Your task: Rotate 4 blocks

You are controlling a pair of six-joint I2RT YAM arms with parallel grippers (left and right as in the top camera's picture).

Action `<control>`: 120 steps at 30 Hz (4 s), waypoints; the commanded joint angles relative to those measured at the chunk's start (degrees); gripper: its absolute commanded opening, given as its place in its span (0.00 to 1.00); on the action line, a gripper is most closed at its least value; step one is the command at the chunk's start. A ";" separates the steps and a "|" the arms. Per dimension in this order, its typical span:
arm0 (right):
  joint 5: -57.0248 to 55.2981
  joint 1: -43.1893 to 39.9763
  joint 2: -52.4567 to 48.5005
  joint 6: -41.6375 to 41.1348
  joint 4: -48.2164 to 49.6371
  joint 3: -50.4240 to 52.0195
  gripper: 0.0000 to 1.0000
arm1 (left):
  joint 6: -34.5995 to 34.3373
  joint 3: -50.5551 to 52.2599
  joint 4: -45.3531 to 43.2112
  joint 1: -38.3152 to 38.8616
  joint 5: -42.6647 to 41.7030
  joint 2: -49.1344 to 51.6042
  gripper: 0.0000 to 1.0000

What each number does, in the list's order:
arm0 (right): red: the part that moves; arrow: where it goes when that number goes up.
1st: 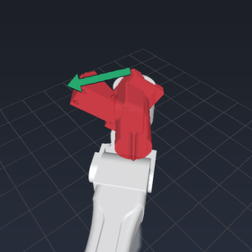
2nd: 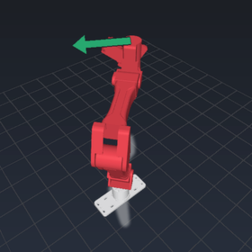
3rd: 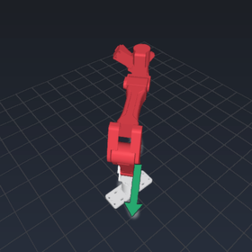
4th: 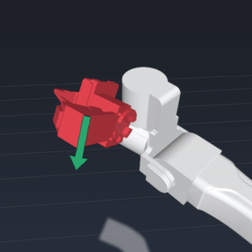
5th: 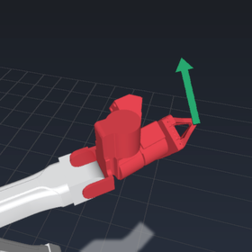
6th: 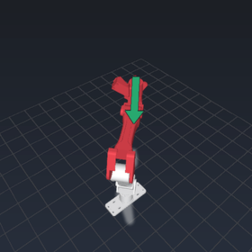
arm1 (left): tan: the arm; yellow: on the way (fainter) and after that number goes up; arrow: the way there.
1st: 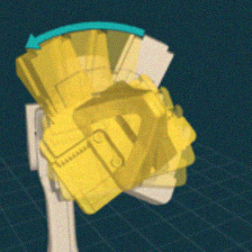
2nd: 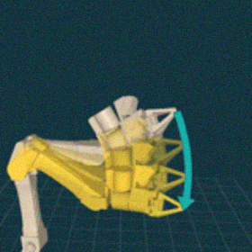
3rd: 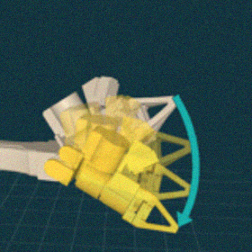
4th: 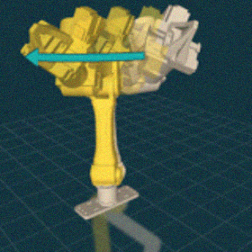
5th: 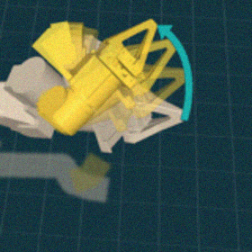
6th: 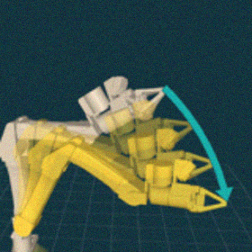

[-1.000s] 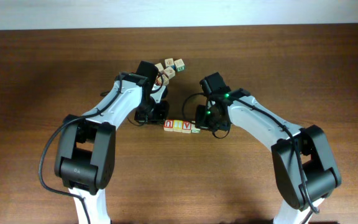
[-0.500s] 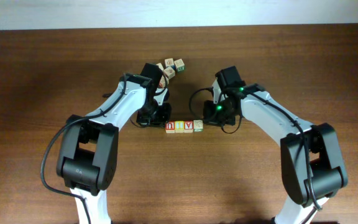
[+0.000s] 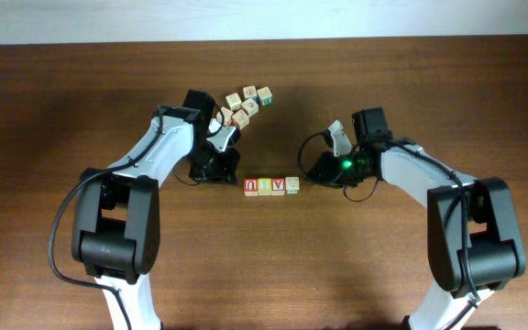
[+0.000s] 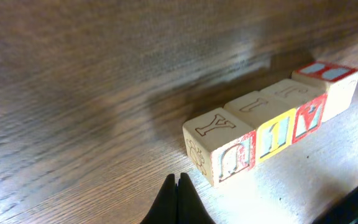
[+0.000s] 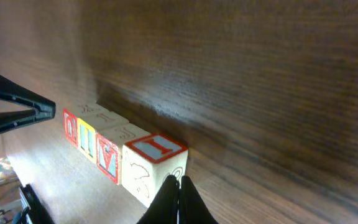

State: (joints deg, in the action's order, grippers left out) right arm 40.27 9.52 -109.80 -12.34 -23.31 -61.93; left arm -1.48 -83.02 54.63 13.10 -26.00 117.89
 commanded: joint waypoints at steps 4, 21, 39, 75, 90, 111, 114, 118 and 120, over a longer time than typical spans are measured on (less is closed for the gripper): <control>3.06 0.20 -0.24 -3.61 9.25 5.42 0.04 | 1.51 3.72 -0.83 -0.04 -2.32 0.74 0.00; 3.13 1.07 -0.24 -4.70 9.14 5.42 0.05 | 0.83 3.72 -3.19 0.70 -4.70 0.74 0.00; 4.09 1.77 -0.24 -6.16 8.13 5.42 0.04 | -3.72 4.24 -7.26 4.52 -4.24 0.74 0.00; 2.56 11.47 8.39 -8.35 8.85 3.06 0.04 | -4.74 4.24 -7.69 4.48 -4.22 0.74 0.00; -0.50 15.87 8.41 -9.90 8.83 0.83 0.04 | -4.76 4.24 -7.43 4.48 -4.24 0.74 0.00; -4.96 17.49 8.63 -11.96 5.20 -3.21 0.10 | -8.11 -4.96 -4.00 -5.40 1.84 0.70 0.00; -4.76 17.49 10.16 -11.98 4.68 -4.04 0.11 | -8.11 -5.22 -4.07 -5.40 2.05 0.70 0.00; -4.76 17.49 12.72 -11.98 4.68 -4.31 0.12 | -8.09 -5.62 -4.02 -5.40 2.05 0.70 0.00; -4.52 17.51 12.74 -11.98 4.68 -5.09 0.12 | -8.09 -6.49 -3.96 -5.40 2.03 0.52 0.00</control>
State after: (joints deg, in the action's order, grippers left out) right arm 36.84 26.57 -98.72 -24.45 -18.52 -65.76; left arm -9.10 -87.46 50.54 7.64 -24.05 118.52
